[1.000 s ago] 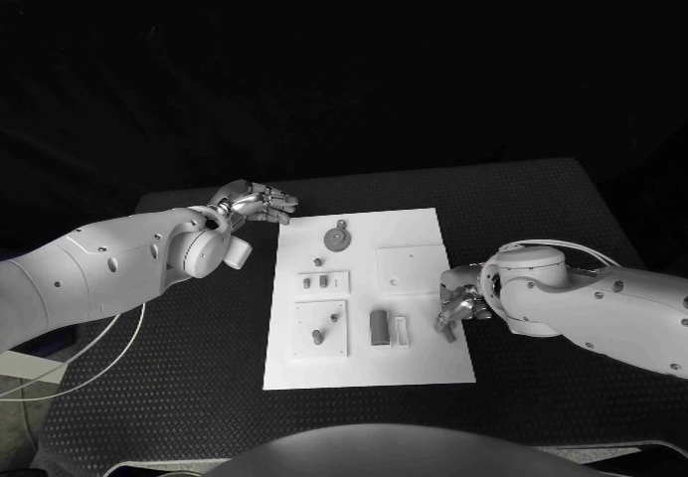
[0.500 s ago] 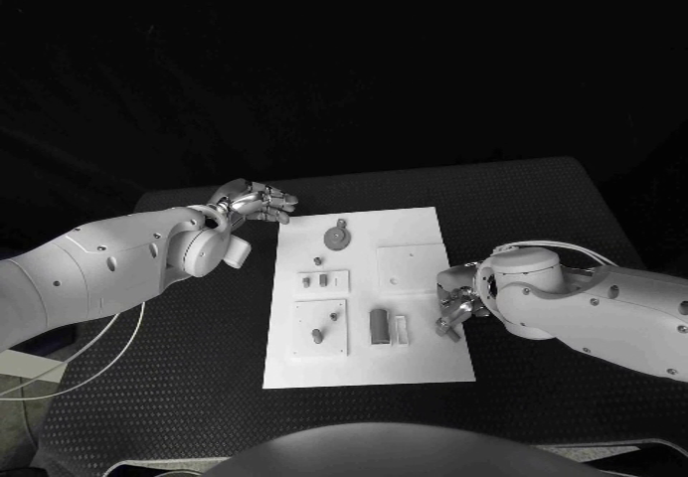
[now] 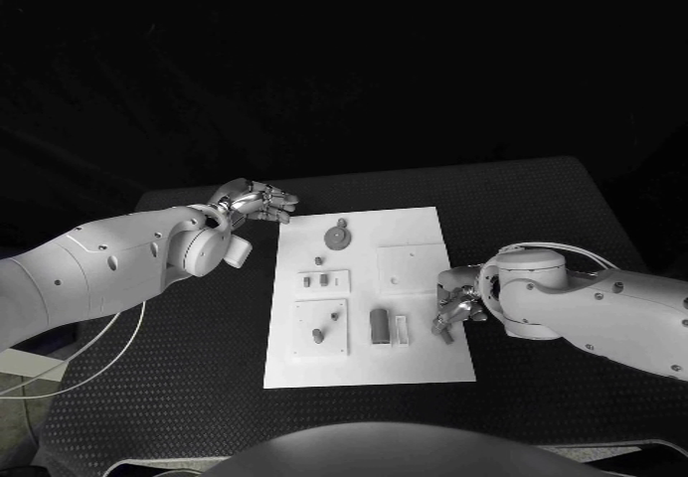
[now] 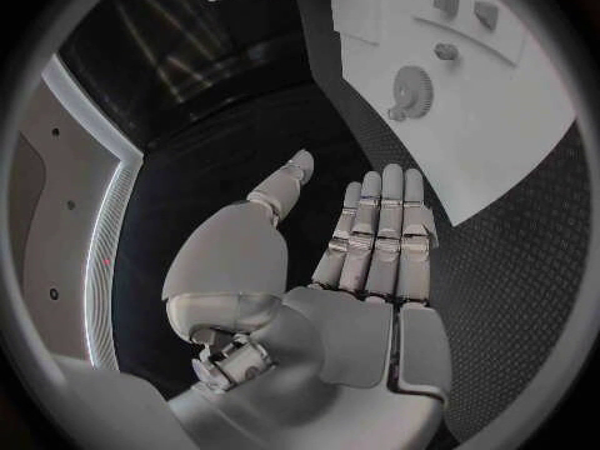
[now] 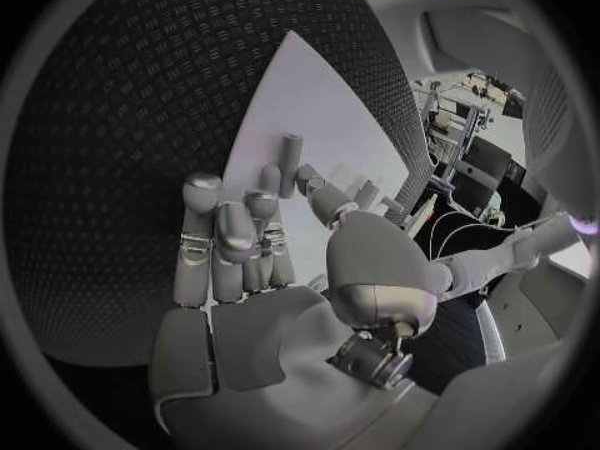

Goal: Assemble the parts on the task board

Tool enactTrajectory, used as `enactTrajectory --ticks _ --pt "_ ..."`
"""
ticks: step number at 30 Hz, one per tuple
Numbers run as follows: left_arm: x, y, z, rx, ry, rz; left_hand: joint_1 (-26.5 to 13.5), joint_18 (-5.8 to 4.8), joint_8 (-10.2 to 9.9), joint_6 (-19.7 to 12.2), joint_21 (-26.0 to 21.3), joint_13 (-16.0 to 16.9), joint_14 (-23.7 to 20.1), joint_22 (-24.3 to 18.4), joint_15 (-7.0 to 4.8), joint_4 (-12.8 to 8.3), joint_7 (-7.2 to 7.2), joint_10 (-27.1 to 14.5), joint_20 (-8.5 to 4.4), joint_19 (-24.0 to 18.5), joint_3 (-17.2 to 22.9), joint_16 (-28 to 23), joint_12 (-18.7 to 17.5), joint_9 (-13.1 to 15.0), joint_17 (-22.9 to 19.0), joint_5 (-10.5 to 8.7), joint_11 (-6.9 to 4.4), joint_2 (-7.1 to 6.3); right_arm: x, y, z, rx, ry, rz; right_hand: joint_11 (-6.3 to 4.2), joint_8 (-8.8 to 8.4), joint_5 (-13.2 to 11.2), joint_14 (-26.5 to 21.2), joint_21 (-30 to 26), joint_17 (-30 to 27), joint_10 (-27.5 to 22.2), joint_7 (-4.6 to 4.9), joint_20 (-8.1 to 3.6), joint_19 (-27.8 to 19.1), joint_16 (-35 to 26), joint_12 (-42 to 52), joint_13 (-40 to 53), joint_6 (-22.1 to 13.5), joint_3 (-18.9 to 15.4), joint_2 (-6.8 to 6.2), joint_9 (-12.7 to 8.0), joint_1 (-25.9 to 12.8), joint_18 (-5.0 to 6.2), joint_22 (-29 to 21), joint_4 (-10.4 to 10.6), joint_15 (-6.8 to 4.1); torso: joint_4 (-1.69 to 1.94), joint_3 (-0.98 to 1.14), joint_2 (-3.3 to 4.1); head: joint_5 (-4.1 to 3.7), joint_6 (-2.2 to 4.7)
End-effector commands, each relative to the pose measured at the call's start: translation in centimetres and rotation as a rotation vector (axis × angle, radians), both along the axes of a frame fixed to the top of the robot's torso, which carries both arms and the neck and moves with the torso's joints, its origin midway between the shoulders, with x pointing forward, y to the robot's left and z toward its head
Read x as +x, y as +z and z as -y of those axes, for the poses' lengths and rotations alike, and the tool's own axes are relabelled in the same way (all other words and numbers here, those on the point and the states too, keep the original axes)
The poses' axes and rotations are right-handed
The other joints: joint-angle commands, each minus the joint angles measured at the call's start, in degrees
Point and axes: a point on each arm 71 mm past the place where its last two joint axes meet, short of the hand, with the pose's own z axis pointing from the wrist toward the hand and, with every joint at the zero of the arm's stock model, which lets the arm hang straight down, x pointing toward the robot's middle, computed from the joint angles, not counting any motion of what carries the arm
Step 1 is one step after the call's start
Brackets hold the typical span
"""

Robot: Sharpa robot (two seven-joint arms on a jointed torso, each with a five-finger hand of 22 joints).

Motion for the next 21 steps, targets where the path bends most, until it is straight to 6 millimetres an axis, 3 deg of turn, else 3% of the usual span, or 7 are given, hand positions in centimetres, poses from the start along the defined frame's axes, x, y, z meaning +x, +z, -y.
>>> enactTrajectory --ticks 1,4,8,21 --pt "0.0 0.1 0.2 -0.007 -0.016 0.003 -0.5 0.38 0.4 -0.5 0.2 -0.1 0.2 -0.1 0.07 0.2 0.01 -0.3 0.10 -0.1 -0.1 -0.3 0.2 -0.1 0.1 -0.18 0.29 0.18 -0.7 -0.9 -0.1 0.119 -0.094 -0.088 0.06 -3.13 0.2 0.5 0.0 -0.1 0.5 2.18 0.18 0.4 0.0 -0.1 -0.1 -1.5 0.1 1.20 -1.7 -0.4 0.74 1.0 0.2 -0.10 -0.02 0.03 -0.01 0.08 -0.11" --pt "0.0 0.1 0.3 -0.007 -0.017 0.003 -0.5 0.38 0.4 -0.5 0.2 -0.1 0.2 -0.1 0.07 0.2 0.01 -0.3 0.10 -0.1 -0.1 -0.3 0.2 -0.1 0.1 -0.18 0.29 0.18 -0.5 -0.6 -0.5 0.164 -0.118 -0.095 0.06 -3.26 0.2 0.4 -0.2 -0.1 0.6 2.17 0.30 0.4 0.0 -0.2 -0.2 -1.3 -0.5 2.02 -2.1 -3.0 0.74 1.0 1.6 -0.10 -0.04 0.03 -0.01 0.09 -0.09" --pt "0.0 0.1 0.4 -0.008 -0.019 0.003 -0.6 0.38 0.4 -0.5 0.2 -0.1 0.2 -0.1 0.07 0.2 0.01 -0.3 0.10 -0.1 -0.1 -0.3 0.2 -0.1 0.1 -0.18 0.29 0.20 -0.3 -0.3 -1.1 0.197 -0.126 -0.086 -0.11 -3.18 0.2 0.5 -0.2 0.0 0.6 2.01 0.11 0.5 0.0 -0.2 -0.2 -0.9 -0.4 2.60 -2.2 -3.8 0.74 1.0 1.7 -0.25 -0.03 0.02 0.01 0.01 -0.01" --pt "0.0 0.1 0.4 -0.008 -0.021 0.002 -0.6 0.38 0.4 -0.5 0.2 -0.1 0.2 -0.1 0.07 0.2 0.00 -0.3 0.10 -0.1 -0.1 -0.4 0.2 -0.1 0.2 -0.18 0.29 0.25 -0.4 -0.2 -2.5 0.243 -0.141 -0.122 -0.27 -3.10 0.2 0.4 -0.1 0.0 0.6 1.86 -0.07 0.5 0.1 -0.2 -0.2 -0.5 -0.2 2.73 -2.4 -4.3 0.74 1.1 1.3 -0.42 -0.06 0.00 0.00 -0.04 0.05"
